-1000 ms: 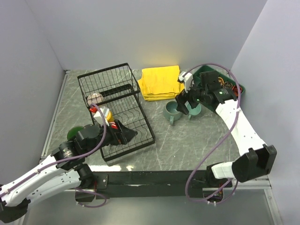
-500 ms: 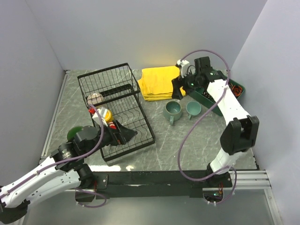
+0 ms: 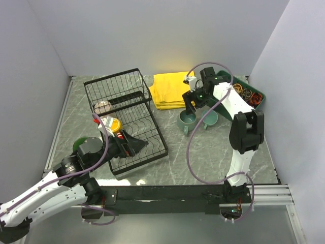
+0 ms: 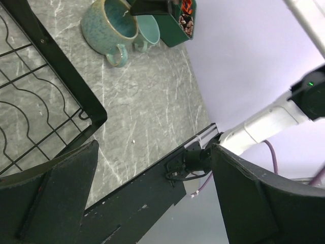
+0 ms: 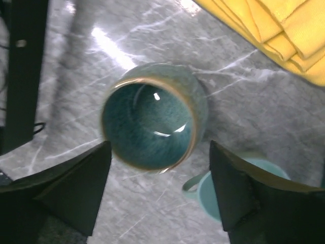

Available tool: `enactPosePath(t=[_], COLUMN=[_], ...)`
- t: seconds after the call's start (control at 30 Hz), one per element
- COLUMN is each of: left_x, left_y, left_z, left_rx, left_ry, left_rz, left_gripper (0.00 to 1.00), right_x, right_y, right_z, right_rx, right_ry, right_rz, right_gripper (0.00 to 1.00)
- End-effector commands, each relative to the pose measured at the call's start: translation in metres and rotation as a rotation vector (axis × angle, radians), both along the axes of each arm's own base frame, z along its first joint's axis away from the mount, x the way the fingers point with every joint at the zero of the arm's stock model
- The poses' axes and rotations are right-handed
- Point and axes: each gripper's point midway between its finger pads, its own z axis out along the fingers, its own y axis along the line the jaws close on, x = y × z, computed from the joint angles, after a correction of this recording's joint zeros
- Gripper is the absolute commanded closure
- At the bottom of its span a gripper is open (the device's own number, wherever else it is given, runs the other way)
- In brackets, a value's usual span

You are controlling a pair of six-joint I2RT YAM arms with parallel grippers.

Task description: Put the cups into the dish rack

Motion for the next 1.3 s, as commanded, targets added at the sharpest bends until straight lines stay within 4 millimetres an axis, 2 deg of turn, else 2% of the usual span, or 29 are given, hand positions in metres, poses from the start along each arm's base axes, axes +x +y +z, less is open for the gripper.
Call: enactPosePath(t=[0.0, 0.03, 0.17, 0.3, 0.33, 0.4, 0.43, 0.5, 0.6, 0.7, 0.8, 0.87, 0.9, 0.97, 1.0, 1.03, 1.1, 1.13, 1.17, 1.2, 1.23, 1.27], left_x=[-0.002, -0.002, -0.004, -0.006, -0.006, -0.006, -0.006, -0.007, -0.007, -0.009, -0.010, -0.012, -0.013, -0.013, -0.018, -0.020, -0.023, -0.025, -0.021, -0.026, -0.026, -0.024], left_y=[-0.007, -0.007, -0.006, -0.007, -0.007, -0.009, -0.010, -0.011, -0.015, -0.019, -0.024, -0.028, -0.029, -0.034, -0.036, -0.038, -0.045, -0.048, -0.056, -0.057, -0.060, -0.067], left_z=[0.010, 0.011, 0.013, 0.016, 0.016, 0.020, 0.019, 0.024, 0.027, 0.039, 0.056, 0.074, 0.082, 0.101, 0.114, 0.121, 0.143, 0.149, 0.150, 0.166, 0.171, 0.172], left_rx=[-0.057, -0.062, -0.076, -0.103, -0.106, -0.124, -0.128, -0.151, -0.187, -0.264, -0.358, -0.427, -0.453, -0.505, -0.528, -0.542, -0.572, -0.576, -0.565, -0.588, -0.596, -0.596], left_ry=[-0.012, -0.013, -0.012, -0.011, -0.010, -0.015, -0.015, -0.018, -0.008, 0.000, 0.012, -0.006, -0.008, -0.050, -0.077, -0.092, -0.135, -0.149, -0.150, -0.186, -0.201, -0.207], left_rz=[-0.023, -0.023, -0.025, -0.034, -0.034, -0.038, -0.042, -0.047, -0.055, -0.068, -0.081, -0.107, -0.116, -0.145, -0.179, -0.200, -0.251, -0.270, -0.283, -0.315, -0.330, -0.346], left_gripper=[0.04, 0.04, 0.04, 0.04, 0.04, 0.04, 0.04, 0.04, 0.04, 0.04, 0.04, 0.04, 0.04, 0.04, 0.04, 0.04, 0.04, 0.04, 0.04, 0.04, 0.04, 0.04], right_x=[0.018, 0.018, 0.020, 0.013, 0.012, 0.008, 0.006, 0.004, 0.003, 0.003, 0.003, 0.005, 0.004, -0.003, -0.006, -0.018, -0.028, -0.045, -0.053, -0.066, -0.077, -0.086], right_y=[-0.001, 0.001, 0.005, 0.008, 0.011, 0.011, 0.012, 0.015, 0.021, 0.029, 0.032, 0.033, 0.033, 0.032, 0.032, 0.034, 0.037, 0.039, 0.041, 0.040, 0.042, 0.048], right_z=[-0.023, -0.032, -0.048, -0.060, -0.059, -0.062, -0.058, -0.055, -0.038, 0.000, 0.061, 0.117, 0.136, 0.192, 0.208, 0.235, 0.271, 0.298, 0.311, 0.345, 0.360, 0.360], right_rx=[-0.068, -0.076, -0.105, -0.108, -0.108, -0.111, -0.109, -0.104, -0.074, -0.022, 0.023, 0.049, 0.059, 0.089, 0.103, 0.140, 0.190, 0.244, 0.278, 0.327, 0.387, 0.438], right_ry=[0.015, 0.035, 0.048, 0.078, 0.071, 0.067, 0.056, 0.043, 0.019, -0.039, -0.162, -0.305, -0.350, -0.498, -0.539, -0.602, -0.707, -0.768, -0.799, -0.908, -0.928, -0.925], right_rz=[0.003, 0.007, 0.013, 0.031, 0.037, 0.045, 0.047, 0.058, 0.069, 0.093, 0.121, 0.140, 0.140, 0.160, 0.169, 0.190, 0.211, 0.222, 0.224, 0.225, 0.206, 0.226], right_gripper=[0.21, 0.25, 0.36, 0.56, 0.67, 0.77, 0.86, 0.97, 1.00, 1.00, 1.00, 1.00, 1.00, 1.00, 1.00, 1.00, 1.00, 1.00, 1.00, 1.00, 1.00, 1.00])
